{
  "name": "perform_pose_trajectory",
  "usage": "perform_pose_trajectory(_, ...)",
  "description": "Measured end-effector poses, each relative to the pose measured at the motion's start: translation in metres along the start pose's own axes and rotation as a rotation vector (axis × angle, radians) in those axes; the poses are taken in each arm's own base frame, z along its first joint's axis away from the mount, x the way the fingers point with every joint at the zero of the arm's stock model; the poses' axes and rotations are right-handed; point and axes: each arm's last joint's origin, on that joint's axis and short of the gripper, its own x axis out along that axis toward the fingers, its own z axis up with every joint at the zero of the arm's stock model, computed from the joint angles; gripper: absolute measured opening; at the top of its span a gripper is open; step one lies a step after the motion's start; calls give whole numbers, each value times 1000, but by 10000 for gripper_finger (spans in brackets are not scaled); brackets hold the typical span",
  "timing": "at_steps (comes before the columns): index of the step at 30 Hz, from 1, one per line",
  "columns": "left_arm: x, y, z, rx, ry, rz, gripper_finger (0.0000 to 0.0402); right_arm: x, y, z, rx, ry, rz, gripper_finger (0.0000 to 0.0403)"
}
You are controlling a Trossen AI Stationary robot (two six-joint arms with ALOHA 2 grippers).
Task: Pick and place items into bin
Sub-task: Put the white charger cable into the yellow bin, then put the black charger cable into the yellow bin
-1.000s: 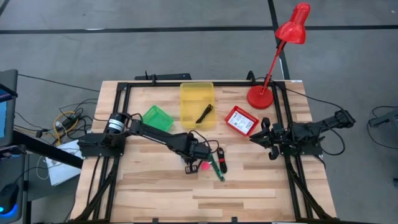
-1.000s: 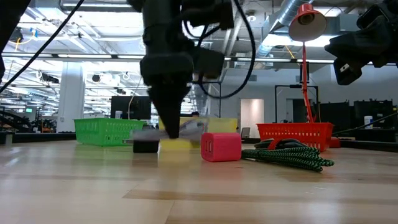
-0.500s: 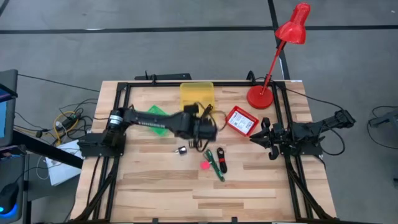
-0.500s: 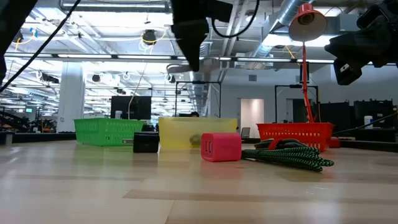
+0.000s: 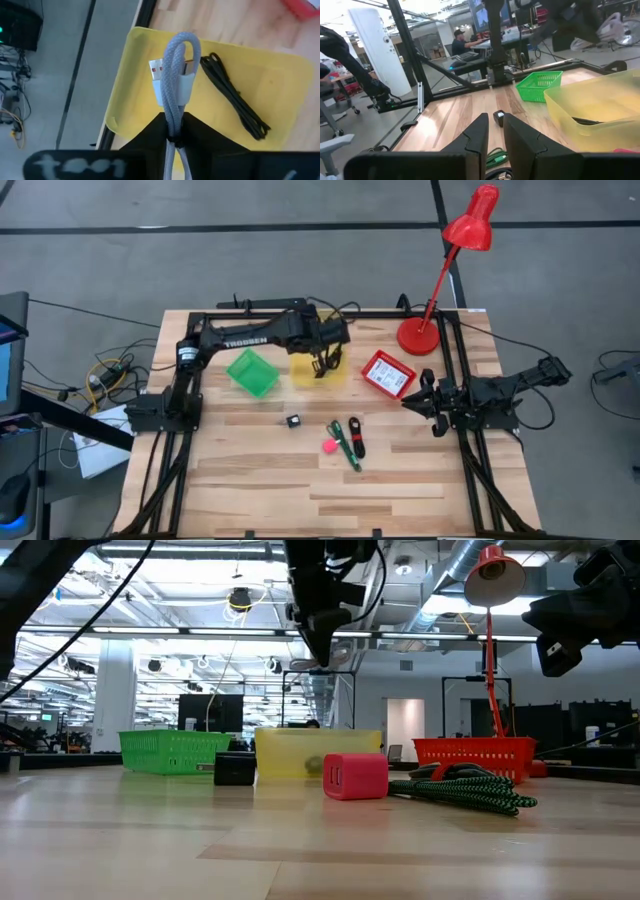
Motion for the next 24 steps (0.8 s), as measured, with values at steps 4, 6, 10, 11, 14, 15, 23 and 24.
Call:
perform_pose_trajectory(4, 4, 9, 2, -30, -12, 18, 67, 0, 0, 0, 0, 0, 0, 54)
perform_pose_trajectory(6, 5, 10, 2, -35, -16, 20, 78, 0, 0, 0, 0, 0, 0, 54)
perform_pose_trajectory(10, 4, 9, 3, -35, -25, 34, 101, 0, 0, 0, 0, 0, 0, 54)
perform_pose_trajectory(11, 4, 8, 3, -33, -26, 33, 107, 0, 0, 0, 0, 0, 0, 54)
perform_pose_trajectory(14, 3, 6, 3, -28, -29, 36, 118, 0, 0, 0, 0, 0, 0, 54)
perform_pose_trajectory(15, 2, 5, 3, -41, -29, 44, 120, 0, 0, 0, 0, 0, 0, 54)
perform_pose_trajectory(23, -33, 1, 2, -115, -112, -21, 119, 0, 0, 0, 0, 0, 0, 54)
perform_pose_trajectory(24, -41, 2, 2, -120, -143, -44, 119, 0, 0, 0, -1, 1, -1, 54)
